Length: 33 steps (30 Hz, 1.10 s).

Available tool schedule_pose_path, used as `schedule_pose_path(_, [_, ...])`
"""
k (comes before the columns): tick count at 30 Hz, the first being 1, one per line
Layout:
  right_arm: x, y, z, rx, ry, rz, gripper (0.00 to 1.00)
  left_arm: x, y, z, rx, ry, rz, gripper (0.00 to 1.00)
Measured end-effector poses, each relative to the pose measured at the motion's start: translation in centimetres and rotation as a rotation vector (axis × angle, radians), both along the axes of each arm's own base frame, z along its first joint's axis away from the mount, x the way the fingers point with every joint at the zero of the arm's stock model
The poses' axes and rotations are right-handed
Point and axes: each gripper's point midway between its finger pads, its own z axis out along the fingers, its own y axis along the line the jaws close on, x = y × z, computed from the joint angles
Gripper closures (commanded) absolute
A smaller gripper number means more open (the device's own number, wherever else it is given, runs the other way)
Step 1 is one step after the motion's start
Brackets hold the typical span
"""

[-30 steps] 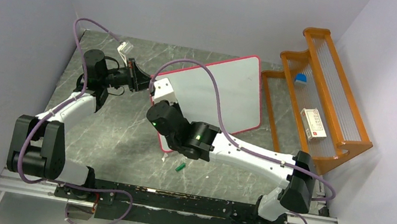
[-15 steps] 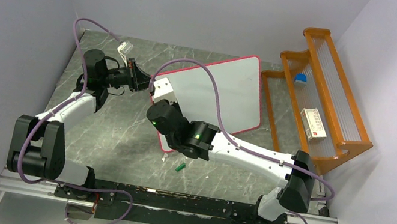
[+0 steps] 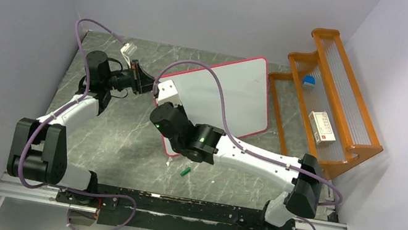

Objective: Write a sentence on the whiteboard

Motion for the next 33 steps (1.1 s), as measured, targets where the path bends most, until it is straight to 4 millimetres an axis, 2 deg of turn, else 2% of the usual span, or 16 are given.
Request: schedule_pose_path(33, [1.2,-2.2,0.2,0.005,0.000,-0.041,1.00,0.1,0.0,-0.1,0.006,0.001,0.004,0.95])
